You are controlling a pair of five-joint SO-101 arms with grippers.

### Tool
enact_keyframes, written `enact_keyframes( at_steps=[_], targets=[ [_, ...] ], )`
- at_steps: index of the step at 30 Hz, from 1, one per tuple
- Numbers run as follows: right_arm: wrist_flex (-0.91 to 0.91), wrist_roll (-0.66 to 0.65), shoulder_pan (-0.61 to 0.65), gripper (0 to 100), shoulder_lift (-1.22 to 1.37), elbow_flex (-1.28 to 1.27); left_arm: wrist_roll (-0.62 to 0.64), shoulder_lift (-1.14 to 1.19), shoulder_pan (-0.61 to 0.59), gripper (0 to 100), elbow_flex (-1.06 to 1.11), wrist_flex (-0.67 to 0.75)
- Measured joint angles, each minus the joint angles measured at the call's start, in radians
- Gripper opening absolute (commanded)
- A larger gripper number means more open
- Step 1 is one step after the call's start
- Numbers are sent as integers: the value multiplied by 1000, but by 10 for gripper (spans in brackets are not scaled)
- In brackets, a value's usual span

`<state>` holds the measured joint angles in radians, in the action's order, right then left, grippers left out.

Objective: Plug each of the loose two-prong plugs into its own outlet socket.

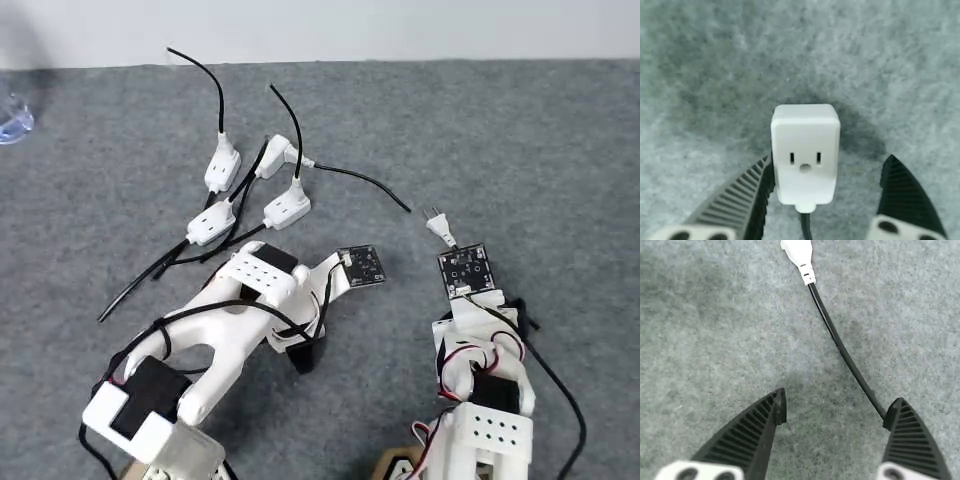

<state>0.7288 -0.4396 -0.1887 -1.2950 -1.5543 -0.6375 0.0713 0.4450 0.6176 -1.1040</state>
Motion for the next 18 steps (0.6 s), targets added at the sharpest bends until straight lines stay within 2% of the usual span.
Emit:
enact_keyframes(
  at_steps=[5,12,18],
  targets=[
    [0,0,0,302,0,0,-5,-8,0,306,14,-5],
    [0,0,0,302,0,0,-9,-92,20,32,101,72],
    [0,0,0,302,0,0,-35,-100,28,15,110,66]
  ],
)
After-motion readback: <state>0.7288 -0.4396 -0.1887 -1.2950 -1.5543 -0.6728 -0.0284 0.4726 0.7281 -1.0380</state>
